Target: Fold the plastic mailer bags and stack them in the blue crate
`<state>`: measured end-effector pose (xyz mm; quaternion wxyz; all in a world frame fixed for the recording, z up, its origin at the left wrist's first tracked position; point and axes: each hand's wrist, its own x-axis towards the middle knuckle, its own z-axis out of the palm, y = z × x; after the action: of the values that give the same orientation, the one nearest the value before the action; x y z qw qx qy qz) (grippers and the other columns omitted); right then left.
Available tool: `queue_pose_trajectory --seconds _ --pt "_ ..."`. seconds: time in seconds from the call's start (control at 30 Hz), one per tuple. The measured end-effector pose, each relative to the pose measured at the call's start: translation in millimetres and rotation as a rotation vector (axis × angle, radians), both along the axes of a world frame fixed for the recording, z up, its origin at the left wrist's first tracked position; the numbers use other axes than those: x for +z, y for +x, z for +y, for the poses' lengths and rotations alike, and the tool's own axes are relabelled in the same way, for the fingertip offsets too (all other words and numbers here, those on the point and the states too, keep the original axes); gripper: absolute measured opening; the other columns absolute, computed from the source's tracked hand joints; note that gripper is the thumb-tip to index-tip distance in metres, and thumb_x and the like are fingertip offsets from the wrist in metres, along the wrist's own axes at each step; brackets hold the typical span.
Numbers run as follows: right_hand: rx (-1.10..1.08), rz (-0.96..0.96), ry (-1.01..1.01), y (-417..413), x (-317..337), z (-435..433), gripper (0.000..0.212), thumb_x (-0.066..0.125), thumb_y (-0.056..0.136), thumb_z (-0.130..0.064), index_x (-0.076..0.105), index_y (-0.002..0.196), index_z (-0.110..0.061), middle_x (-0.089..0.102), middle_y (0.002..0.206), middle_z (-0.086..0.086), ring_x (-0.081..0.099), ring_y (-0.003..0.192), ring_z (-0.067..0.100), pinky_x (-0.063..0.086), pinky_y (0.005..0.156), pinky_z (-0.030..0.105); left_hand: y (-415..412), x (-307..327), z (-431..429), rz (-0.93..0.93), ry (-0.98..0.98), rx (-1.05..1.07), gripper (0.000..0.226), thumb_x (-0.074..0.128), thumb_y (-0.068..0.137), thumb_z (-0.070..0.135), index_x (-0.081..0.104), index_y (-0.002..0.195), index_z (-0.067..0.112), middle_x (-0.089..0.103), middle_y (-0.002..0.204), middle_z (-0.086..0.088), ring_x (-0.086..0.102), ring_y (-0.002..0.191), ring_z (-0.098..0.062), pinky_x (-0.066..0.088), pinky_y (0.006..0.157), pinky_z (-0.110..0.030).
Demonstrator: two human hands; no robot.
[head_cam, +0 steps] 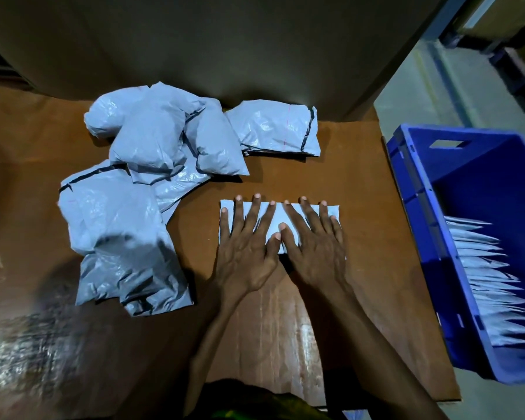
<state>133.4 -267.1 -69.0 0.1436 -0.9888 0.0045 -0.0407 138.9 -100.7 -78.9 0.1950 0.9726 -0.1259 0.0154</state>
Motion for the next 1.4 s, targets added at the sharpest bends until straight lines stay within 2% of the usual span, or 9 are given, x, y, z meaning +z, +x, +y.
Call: queue_pose_trajectory --seconds 0.17,0.3,0.37,0.43,0.53,0.7,0.87,1.13,1.4 --pt "0.032 0.06 -0.039 9.9 6.4 -3.1 0.056 0.021 0.107 -0.063 0.022 0.162 -0.05 0.016 0.173 -0.011 -0.001 0.162 0.019 0.006 0.128 0.043 9.6 0.5 2.1 0.036 0.043 -0.007 0.066 0.011 0.105 0.059 0.007 0.166 0.034 -0.005 0.174 0.002 -0.018 0.159 -0.026 -0.011 0.126 -0.056" --pt "0.039 0.032 -0.006 1.7 14.5 -4.1 0.055 0.024 0.107 -0.063 0.025 0.161 -0.05 0.019 0.173 -0.011 0.003 0.162 0.018 0.007 0.128 0.042 3.3 -1.4 21.9 0.016 -0.009 0.007 0.069 0.014 0.105 0.061 0.017 0.166 0.029 0.005 0.174 0.0 -0.008 0.16 -0.025 0.001 0.129 -0.051" --pt "0.028 0.036 0.057 1.6 14.7 -3.3 0.055 0.027 0.107 -0.063 0.032 0.159 -0.047 0.022 0.172 -0.011 0.005 0.161 0.017 0.008 0.129 0.044 -10.7 0.6 35.7 0.003 -0.068 0.046 0.066 0.019 0.108 0.055 0.023 0.165 0.023 0.009 0.174 -0.001 -0.004 0.161 -0.021 0.004 0.13 -0.047" --pt "0.021 -0.002 0.164 5.0 15.5 3.3 0.051 0.034 0.106 -0.057 0.051 0.152 -0.04 0.034 0.168 -0.007 0.015 0.16 0.018 0.012 0.128 0.049 -29.8 4.8 47.4 -0.053 -0.118 0.12 0.058 0.03 0.109 0.043 0.04 0.158 0.013 0.027 0.169 -0.008 0.013 0.16 -0.024 0.013 0.13 -0.044" --pt "0.239 -0.108 0.201 13.7 18.8 23.6 0.043 0.047 0.103 -0.044 0.069 0.136 -0.027 0.052 0.156 0.001 0.037 0.152 0.025 0.029 0.123 0.046 -53.2 4.6 54.6 -0.213 -0.044 0.164 0.048 0.037 0.105 0.029 0.067 0.133 0.005 0.06 0.145 -0.016 0.045 0.145 -0.035 0.034 0.12 -0.051" --pt "0.628 0.025 0.138 41.1 18.3 62.5 0.033 0.061 0.101 -0.034 0.076 0.127 -0.021 0.063 0.146 0.003 0.05 0.144 0.028 0.046 0.114 0.046 -66.7 -2.0 56.7 -0.352 0.078 0.178 0.037 0.047 0.1 0.021 0.075 0.116 0.003 0.069 0.128 -0.017 0.057 0.131 -0.04 0.042 0.108 -0.054" --pt "0.579 -0.021 0.099 39.7 6.9 67.8 0.034 0.058 0.106 -0.037 0.07 0.136 -0.027 0.056 0.153 -0.005 0.042 0.15 0.024 0.036 0.121 0.042 -73.6 -1.3 65.9 -0.402 0.133 0.178 0.037 0.045 0.103 0.023 0.077 0.116 0.007 0.07 0.124 -0.014 0.059 0.125 -0.04 0.043 0.1 -0.053" --pt "0.654 0.004 0.118 49.4 12.0 51.7 0.042 0.05 0.106 -0.048 0.067 0.139 -0.029 0.054 0.153 -0.007 0.037 0.153 0.02 0.027 0.125 0.037 -76.1 14.6 64.8 -0.26 0.371 0.171 0.04 0.048 0.097 0.029 0.073 0.121 0.01 0.065 0.12 -0.014 0.053 0.127 -0.043 0.038 0.1 -0.056" --pt "0.642 0.057 0.146 38.9 19.7 51.2 0.046 0.05 0.102 -0.051 0.069 0.137 -0.028 0.05 0.157 -0.004 0.032 0.155 0.024 0.021 0.127 0.044 -75.4 11.2 63.6 -0.352 0.214 0.045 0.042 0.05 0.095 0.024 0.07 0.13 0.01 0.067 0.134 -0.007 0.055 0.127 -0.037 0.041 0.103 -0.052"
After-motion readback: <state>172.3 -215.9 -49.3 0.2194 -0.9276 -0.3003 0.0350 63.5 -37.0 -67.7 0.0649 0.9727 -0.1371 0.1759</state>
